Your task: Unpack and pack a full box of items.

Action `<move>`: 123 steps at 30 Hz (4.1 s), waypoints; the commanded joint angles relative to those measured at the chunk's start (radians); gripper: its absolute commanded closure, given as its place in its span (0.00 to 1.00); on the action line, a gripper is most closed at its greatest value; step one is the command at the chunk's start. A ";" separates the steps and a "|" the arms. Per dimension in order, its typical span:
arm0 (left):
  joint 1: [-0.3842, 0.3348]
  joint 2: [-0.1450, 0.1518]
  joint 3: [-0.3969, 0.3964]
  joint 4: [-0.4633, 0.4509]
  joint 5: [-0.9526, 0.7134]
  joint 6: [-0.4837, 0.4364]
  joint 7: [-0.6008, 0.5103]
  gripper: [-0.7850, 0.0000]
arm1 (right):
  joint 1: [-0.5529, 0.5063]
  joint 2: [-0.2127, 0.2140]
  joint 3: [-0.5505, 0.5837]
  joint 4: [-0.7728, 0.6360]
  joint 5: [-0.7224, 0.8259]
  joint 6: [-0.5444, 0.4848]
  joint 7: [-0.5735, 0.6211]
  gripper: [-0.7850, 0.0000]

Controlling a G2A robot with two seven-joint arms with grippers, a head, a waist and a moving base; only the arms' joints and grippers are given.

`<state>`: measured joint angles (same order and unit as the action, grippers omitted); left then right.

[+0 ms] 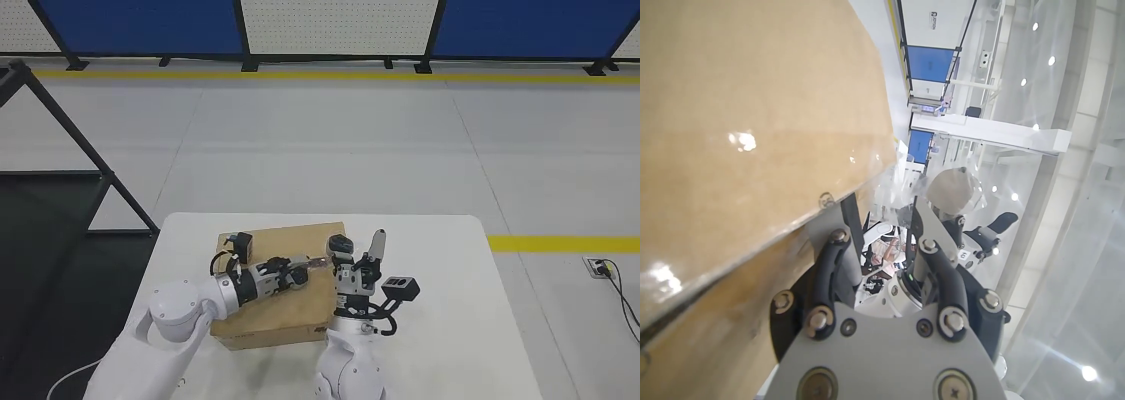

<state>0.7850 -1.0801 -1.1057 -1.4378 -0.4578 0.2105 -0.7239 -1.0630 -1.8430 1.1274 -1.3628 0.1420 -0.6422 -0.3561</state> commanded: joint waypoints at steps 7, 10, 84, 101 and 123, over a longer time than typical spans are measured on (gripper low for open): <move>0.001 -0.003 0.002 -0.008 0.013 0.008 0.000 0.94 | -0.003 0.001 -0.002 -0.002 -0.001 -0.003 -0.003 0.00; 0.006 -0.004 -0.002 -0.013 0.014 0.008 0.004 1.00 | -0.003 0.001 -0.003 -0.002 0.000 -0.003 -0.004 0.00; 0.091 -0.046 -0.039 -0.042 -0.083 -0.021 0.097 0.55 | 0.010 -0.003 -0.004 0.004 0.074 -0.050 0.011 0.00; 0.123 -0.054 -0.053 -0.062 -0.138 -0.010 0.086 0.48 | 0.013 -0.003 -0.005 0.008 0.079 -0.047 0.021 0.00; 0.255 0.007 -0.280 -0.307 0.446 -0.306 0.107 0.00 | 0.017 -0.004 0.000 0.012 0.095 -0.052 0.034 0.00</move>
<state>1.0291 -1.0807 -1.3669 -1.7222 -0.1199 -0.0741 -0.6003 -1.0470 -1.8469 1.1268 -1.3512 0.2354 -0.6941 -0.3238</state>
